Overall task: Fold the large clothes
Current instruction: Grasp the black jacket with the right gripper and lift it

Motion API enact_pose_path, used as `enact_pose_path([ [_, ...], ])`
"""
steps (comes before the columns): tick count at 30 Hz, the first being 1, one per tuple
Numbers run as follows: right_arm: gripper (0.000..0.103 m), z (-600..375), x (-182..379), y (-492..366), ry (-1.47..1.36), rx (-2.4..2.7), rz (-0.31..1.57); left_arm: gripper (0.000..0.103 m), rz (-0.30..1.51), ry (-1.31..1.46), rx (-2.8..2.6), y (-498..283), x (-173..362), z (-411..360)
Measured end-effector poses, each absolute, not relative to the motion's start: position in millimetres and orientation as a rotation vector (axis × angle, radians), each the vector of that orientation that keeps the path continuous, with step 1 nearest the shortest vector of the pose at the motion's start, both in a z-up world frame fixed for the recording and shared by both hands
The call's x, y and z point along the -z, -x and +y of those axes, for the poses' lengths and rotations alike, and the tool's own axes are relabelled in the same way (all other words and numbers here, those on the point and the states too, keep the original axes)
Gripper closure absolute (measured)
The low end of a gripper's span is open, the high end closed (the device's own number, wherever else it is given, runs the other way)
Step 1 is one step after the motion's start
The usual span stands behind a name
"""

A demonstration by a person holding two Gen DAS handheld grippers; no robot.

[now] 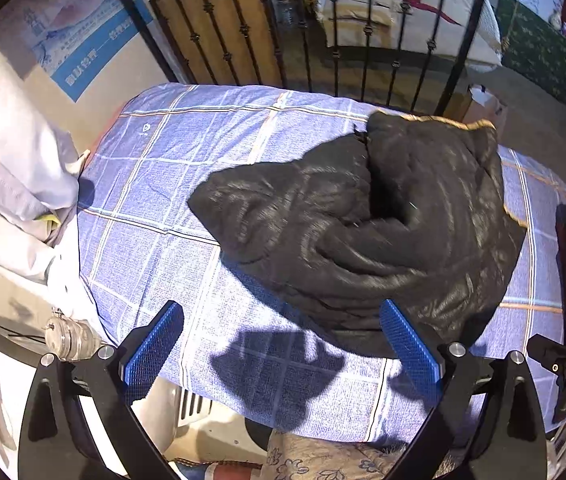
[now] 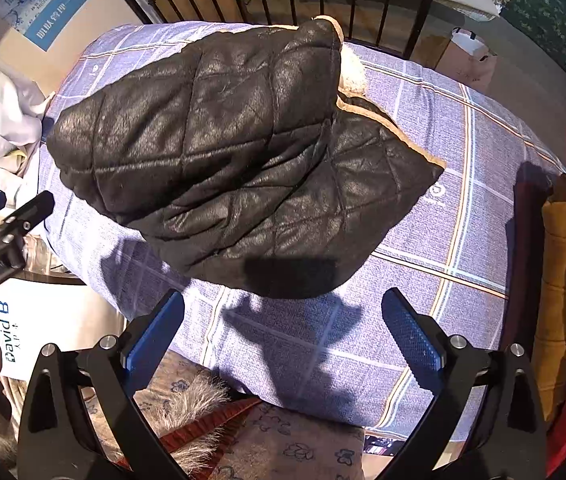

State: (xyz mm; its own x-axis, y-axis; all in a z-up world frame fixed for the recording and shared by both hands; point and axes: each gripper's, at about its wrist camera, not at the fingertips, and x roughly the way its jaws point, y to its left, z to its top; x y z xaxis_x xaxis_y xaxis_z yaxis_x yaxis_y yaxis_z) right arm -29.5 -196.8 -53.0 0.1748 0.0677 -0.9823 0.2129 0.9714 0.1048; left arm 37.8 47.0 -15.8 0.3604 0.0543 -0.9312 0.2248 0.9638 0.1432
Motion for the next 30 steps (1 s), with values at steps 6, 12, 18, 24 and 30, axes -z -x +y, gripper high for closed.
enact_pose_path([
  [6,0.006,-223,68,-23,-0.417,-0.001,1.382,0.006,1.245,-0.07,-0.018,-77,9,110],
  [12,0.006,-268,123,-96,-0.73,0.053,1.346,0.006,1.329,0.161,-0.129,-79,25,178],
  [18,0.029,-279,152,-121,-0.866,-0.008,1.279,0.006,1.417,0.193,-0.155,-62,56,187],
  [24,0.091,-224,112,-86,-0.536,-0.182,1.295,0.006,1.403,0.162,-0.108,-80,59,171],
  [30,0.092,-179,134,33,-0.252,-0.342,1.494,0.006,1.327,0.1,-0.119,-112,51,169],
])
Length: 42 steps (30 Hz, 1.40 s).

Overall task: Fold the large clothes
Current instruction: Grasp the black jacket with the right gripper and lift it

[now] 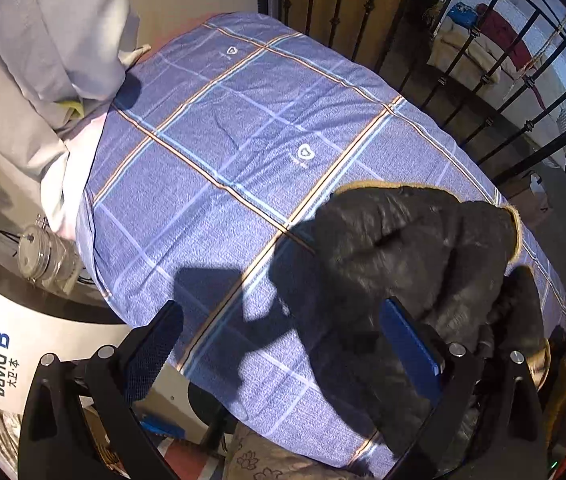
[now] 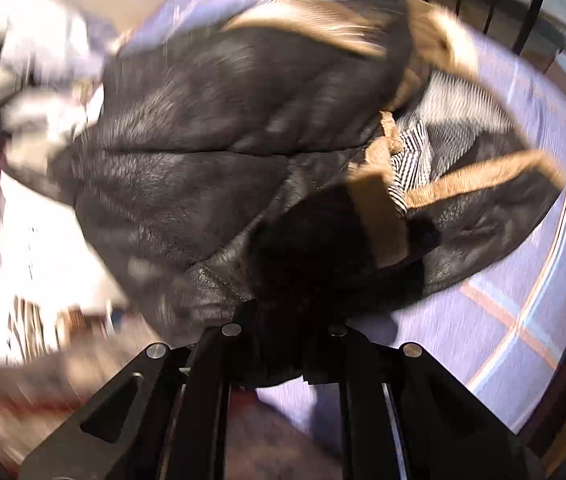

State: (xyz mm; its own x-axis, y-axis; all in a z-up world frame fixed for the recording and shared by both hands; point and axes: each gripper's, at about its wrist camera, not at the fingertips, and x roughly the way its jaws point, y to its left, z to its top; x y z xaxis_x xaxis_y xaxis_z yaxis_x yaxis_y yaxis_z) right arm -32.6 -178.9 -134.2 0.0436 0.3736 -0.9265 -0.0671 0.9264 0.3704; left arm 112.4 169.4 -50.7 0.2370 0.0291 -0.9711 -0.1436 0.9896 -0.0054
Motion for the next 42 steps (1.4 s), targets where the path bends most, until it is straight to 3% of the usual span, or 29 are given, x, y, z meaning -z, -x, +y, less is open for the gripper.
enact_pose_path([
  [3,0.091,-186,176,90,-0.259,-0.285,1.617,0.006,1.344,0.076,-0.128,-126,62,169],
  [6,0.075,-205,190,111,-0.392,-0.171,1.64,0.006,1.385,0.091,-0.118,-130,78,165],
  [8,0.051,-219,188,118,-0.498,-0.096,1.638,0.006,1.375,0.09,-0.123,-129,79,160],
  [11,0.027,-235,168,121,-0.496,-0.018,1.609,0.006,1.321,0.071,-0.108,-131,68,148],
  [19,0.022,-307,107,116,-0.545,0.191,1.468,0.006,1.042,-0.167,0.164,-145,9,54],
  [25,0.019,-343,85,121,-0.825,0.389,1.166,0.006,1.146,-0.476,0.437,-151,73,-69],
  [30,0.019,-337,92,125,-0.873,0.396,1.149,0.007,1.257,-0.738,0.38,-154,157,-121],
  [33,0.019,-329,97,133,-0.881,0.385,1.161,0.023,1.323,-0.638,0.358,-168,165,-107],
  [35,0.019,-328,98,138,-0.873,0.4,1.158,0.039,1.348,-0.547,0.389,-174,157,-91],
  [37,0.018,-327,100,144,-0.857,0.421,1.155,0.065,1.343,-0.47,0.42,-175,144,-69],
  [39,0.018,-330,103,142,-0.865,0.425,1.157,0.078,1.296,-0.414,0.418,-174,122,-46],
  [42,0.018,-335,106,132,-0.874,0.423,1.152,0.086,1.24,-0.334,0.357,-165,93,-3],
])
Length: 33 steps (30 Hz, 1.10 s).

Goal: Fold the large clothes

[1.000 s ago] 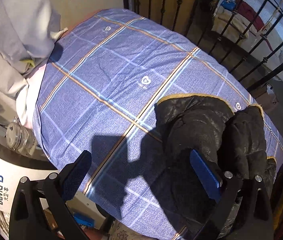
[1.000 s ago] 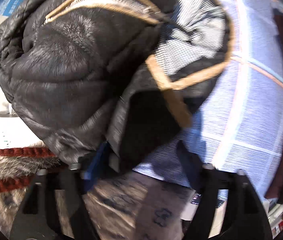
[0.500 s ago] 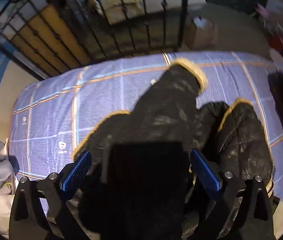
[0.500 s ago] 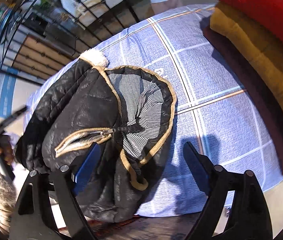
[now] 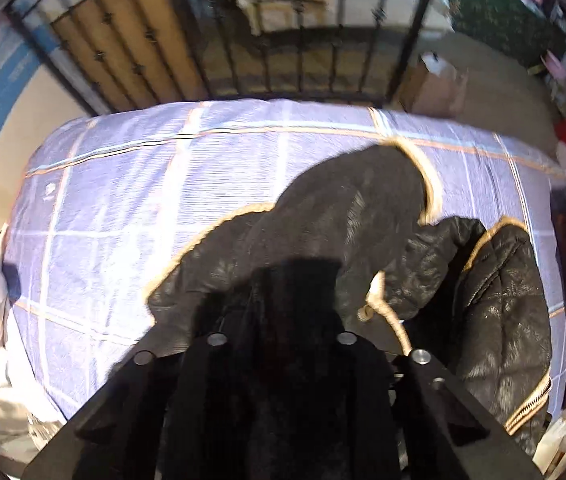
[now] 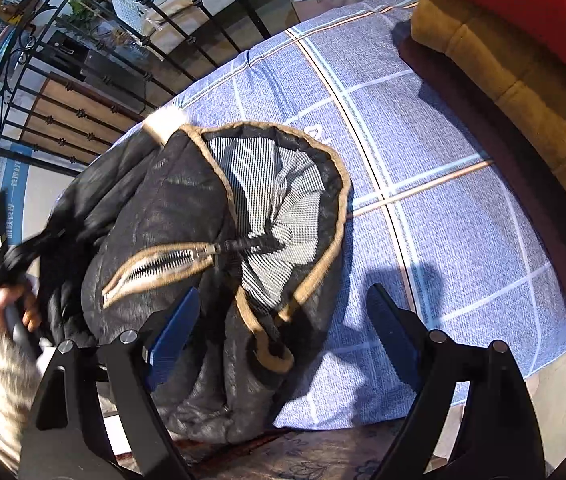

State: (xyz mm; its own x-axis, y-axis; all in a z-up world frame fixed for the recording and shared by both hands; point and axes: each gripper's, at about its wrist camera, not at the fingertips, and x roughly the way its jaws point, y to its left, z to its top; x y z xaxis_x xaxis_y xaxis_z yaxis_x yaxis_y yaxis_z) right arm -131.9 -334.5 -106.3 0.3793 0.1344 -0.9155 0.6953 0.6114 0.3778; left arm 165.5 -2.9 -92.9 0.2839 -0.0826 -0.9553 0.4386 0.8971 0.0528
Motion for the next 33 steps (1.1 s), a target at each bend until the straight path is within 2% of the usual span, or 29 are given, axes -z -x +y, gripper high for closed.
enact_pose_path([
  [7,0.018,-336,98,86,-0.81,0.346,1.142,0.088,1.221,-0.102,0.031,-126,52,153],
  [12,0.018,-327,100,38,-0.731,0.253,1.181,0.088,1.405,-0.056,-0.189,-70,106,236],
  [16,0.018,-314,100,-2,-0.675,0.163,1.204,0.084,1.548,-0.062,-0.226,-15,168,242],
  [20,0.018,-299,96,-44,-0.612,0.081,1.221,0.08,1.54,-0.06,-0.257,8,179,235],
  [21,0.018,-296,95,-53,-0.605,0.068,1.224,0.074,1.531,-0.057,-0.27,6,175,236],
  [22,0.018,-291,94,-65,-0.595,0.045,1.225,0.06,1.517,-0.045,-0.287,2,167,240],
  [24,0.018,-279,92,-87,-0.56,0.002,1.231,0.04,1.449,0.004,-0.315,-7,141,252],
  [26,0.018,-264,92,-106,-0.525,-0.049,1.248,0.039,1.335,0.068,-0.309,-19,102,260],
  [27,0.018,-254,92,-117,-0.504,-0.087,1.261,0.033,1.277,0.088,-0.293,-24,81,262],
  [28,0.018,-242,93,-128,-0.483,-0.129,1.273,0.021,1.217,0.102,-0.268,-30,62,261],
  [30,0.018,-211,95,-149,-0.426,-0.213,1.298,0.005,1.133,0.093,-0.194,-44,37,249],
  [33,0.012,-163,111,-170,-0.348,-0.324,1.367,0.006,1.14,-0.095,-0.17,-64,48,218],
])
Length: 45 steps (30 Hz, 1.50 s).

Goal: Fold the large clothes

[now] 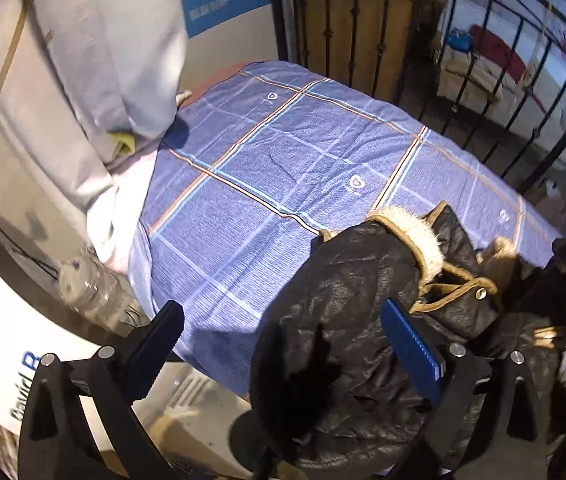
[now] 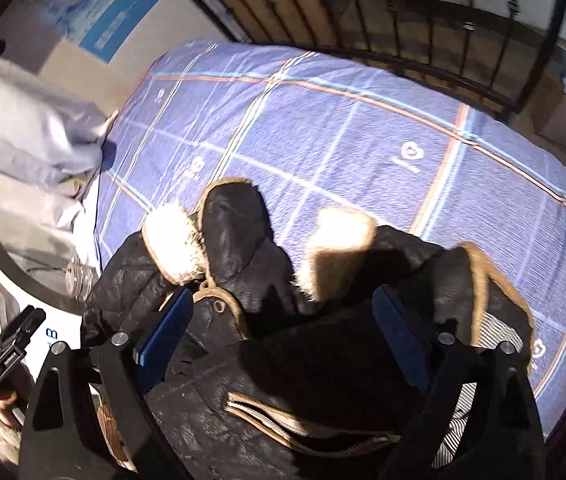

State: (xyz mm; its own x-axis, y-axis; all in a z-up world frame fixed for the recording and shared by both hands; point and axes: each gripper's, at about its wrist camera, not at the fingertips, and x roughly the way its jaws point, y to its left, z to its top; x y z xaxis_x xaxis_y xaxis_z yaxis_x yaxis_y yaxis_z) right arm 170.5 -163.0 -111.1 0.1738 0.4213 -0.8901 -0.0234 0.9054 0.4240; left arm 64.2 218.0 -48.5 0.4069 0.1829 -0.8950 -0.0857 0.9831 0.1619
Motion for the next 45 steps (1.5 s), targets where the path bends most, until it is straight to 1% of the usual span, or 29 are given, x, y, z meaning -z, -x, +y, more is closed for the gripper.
enact_pose_path([
  [3,0.012,-122,142,-178,-0.303,-0.407,1.467,0.006,1.267,-0.201,-0.15,-73,96,213],
  [5,0.012,-101,175,-179,-0.256,-0.413,1.561,0.006,1.347,-0.222,-0.176,-72,131,221],
  [6,0.012,-97,194,-176,-0.256,-0.386,1.593,0.007,1.398,-0.202,-0.188,-67,149,234],
  [8,0.012,-98,224,-169,-0.3,-0.365,1.657,0.009,1.486,-0.072,-0.189,-54,173,256],
  [9,0.012,-98,234,-162,-0.312,-0.369,1.678,0.015,1.517,0.003,-0.192,-49,181,263],
  [10,0.022,-97,235,-157,-0.303,-0.386,1.666,0.026,1.544,0.069,-0.182,-44,188,266],
  [11,0.04,-93,231,-149,-0.274,-0.423,1.621,0.032,1.558,0.102,-0.159,-38,193,265],
  [12,0.047,-91,225,-140,-0.241,-0.449,1.577,0.043,1.558,0.096,-0.145,-36,193,260],
  [13,0.064,-93,220,-135,-0.228,-0.457,1.55,0.05,1.548,0.064,-0.141,-35,190,254],
  [14,0.072,-100,214,-126,-0.249,-0.471,1.517,0.054,1.533,0.032,-0.134,-35,186,247],
  [15,0.075,-107,210,-123,-0.288,-0.476,1.501,0.063,1.519,0.017,-0.123,-37,179,241],
  [16,0.079,-121,205,-117,-0.353,-0.469,1.482,0.068,1.499,0.016,-0.113,-41,171,236],
  [18,0.082,-149,192,-106,-0.475,-0.427,1.447,0.074,1.437,0.043,-0.073,-51,147,228],
  [21,0.083,-197,161,-79,-0.645,-0.329,1.35,0.076,1.317,0.055,0.023,-69,102,204],
  [24,0.085,-242,124,-45,-0.737,-0.252,1.238,0.076,1.197,0.026,0.133,-79,55,167],
  [25,0.088,-256,113,-33,-0.748,-0.229,1.206,0.076,1.157,0.01,0.169,-79,40,152],
  [26,0.101,-274,97,-19,-0.755,-0.194,1.161,0.077,1.115,-0.009,0.201,-79,24,137],
  [27,0.103,-297,73,-1,-0.772,-0.175,1.076,0.077,1.075,-0.019,0.232,-78,10,124],
  [28,0.103,-318,47,16,-0.818,-0.199,0.957,0.077,1.039,-0.017,0.275,-77,-5,112],
  [29,0.103,-341,10,36,-0.832,-0.201,0.816,0.078,1.006,-0.009,0.323,-77,-18,99],
  [31,0.102,-370,-47,62,-0.721,-0.086,0.686,0.078,0.95,-0.053,0.37,-76,-34,74],
  [32,0.102,-383,-68,71,-0.668,-0.035,0.645,0.078,0.929,-0.084,0.374,-78,-36,67],
  [33,0.102,-391,-77,75,-0.65,-0.011,0.627,0.077,0.924,-0.097,0.377,-80,-34,59],
  [34,0.091,-399,-76,74,-0.652,0.009,0.646,0.078,0.942,-0.097,0.372,-85,-29,55],
  [35,0.046,-404,-70,72,-0.666,0.043,0.686,0.078,0.966,-0.091,0.363,-89,-23,53],
  [36,0.017,-408,-56,67,-0.702,0.094,0.75,0.079,0.989,-0.083,0.341,-95,-15,56],
  [37,0.007,-408,-44,65,-0.732,0.104,0.778,0.08,1.012,-0.084,0.303,-99,-6,62],
  [40,0.007,-393,3,54,-0.786,0.059,0.846,0.082,1.083,-0.058,0.194,-100,9,83],
  [45,0.007,-389,82,11,-0.814,0.116,1.009,0.083,1.217,0.07,-0.031,-99,43,177],
])
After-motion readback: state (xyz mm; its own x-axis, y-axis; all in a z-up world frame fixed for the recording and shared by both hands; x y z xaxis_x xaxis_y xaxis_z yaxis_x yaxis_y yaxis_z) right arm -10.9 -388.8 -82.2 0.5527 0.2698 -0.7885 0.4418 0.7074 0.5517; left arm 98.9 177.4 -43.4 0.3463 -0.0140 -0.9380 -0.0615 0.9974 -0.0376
